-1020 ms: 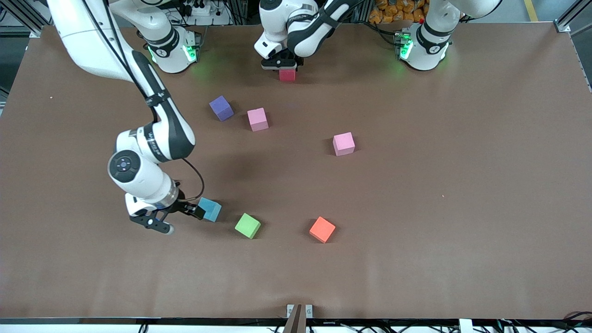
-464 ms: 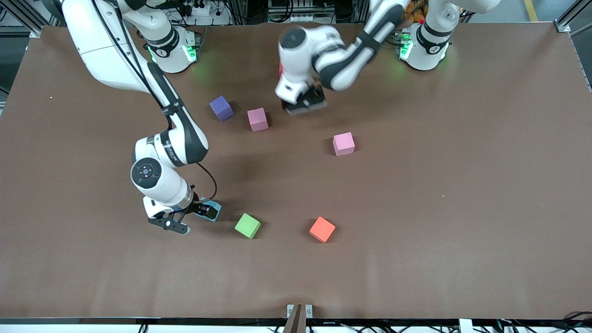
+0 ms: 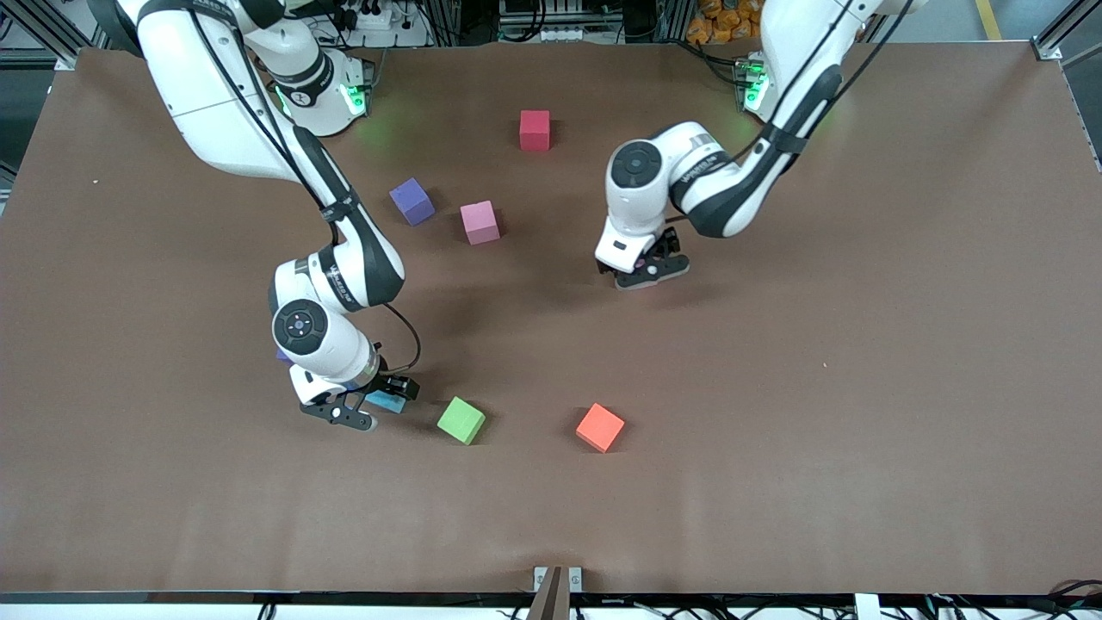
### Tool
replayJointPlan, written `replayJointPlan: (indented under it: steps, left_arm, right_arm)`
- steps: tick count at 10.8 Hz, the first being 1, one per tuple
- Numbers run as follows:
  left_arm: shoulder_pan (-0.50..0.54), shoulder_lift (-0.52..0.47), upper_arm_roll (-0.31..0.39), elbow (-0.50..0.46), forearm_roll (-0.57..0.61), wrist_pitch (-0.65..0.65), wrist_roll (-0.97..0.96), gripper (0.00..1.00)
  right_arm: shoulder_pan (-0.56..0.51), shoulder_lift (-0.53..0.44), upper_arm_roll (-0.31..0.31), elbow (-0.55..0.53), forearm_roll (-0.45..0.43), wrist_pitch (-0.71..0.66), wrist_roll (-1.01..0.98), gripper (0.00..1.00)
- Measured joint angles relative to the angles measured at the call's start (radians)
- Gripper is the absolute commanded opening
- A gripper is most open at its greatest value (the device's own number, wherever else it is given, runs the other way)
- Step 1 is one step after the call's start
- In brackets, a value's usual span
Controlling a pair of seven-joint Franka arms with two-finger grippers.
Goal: Arrange blocks into number 1
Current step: 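Grasp the cyan cube with the right gripper while the left grasps light-pink, then place the cyan cube below the red cube with the right gripper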
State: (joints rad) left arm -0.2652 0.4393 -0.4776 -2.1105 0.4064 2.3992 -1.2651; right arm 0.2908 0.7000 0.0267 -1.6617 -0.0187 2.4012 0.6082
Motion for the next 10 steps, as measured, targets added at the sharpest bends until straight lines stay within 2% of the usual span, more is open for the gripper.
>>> replayJointPlan:
  steps: [3,5,7,9,10]
  left_arm:
    - [0.008,-0.011,-0.010,-0.061,0.009,0.053,0.006,1.00]
    - [0.008,-0.016,-0.024,-0.072,0.009,0.053,0.006,1.00]
    - [0.008,-0.016,-0.026,-0.077,0.009,0.058,0.015,1.00]
    - [0.009,-0.013,-0.026,-0.080,0.009,0.071,0.027,1.00]
    - [0.010,-0.009,-0.025,-0.081,0.009,0.082,0.027,0.86]
  right_arm:
    - [0.000,-0.011,-0.001,0.005,0.000,0.000,0.002,0.40]
    - [0.000,-0.058,-0.005,-0.005,-0.001,-0.003,0.001,0.41]
    - [0.019,-0.196,-0.005,-0.076,-0.002,-0.025,-0.007,0.44]
    - [0.083,-0.361,-0.003,-0.199,-0.002,-0.081,-0.007,0.44]
    - [0.136,-0.423,-0.002,-0.259,-0.002,-0.109,-0.005,0.44]
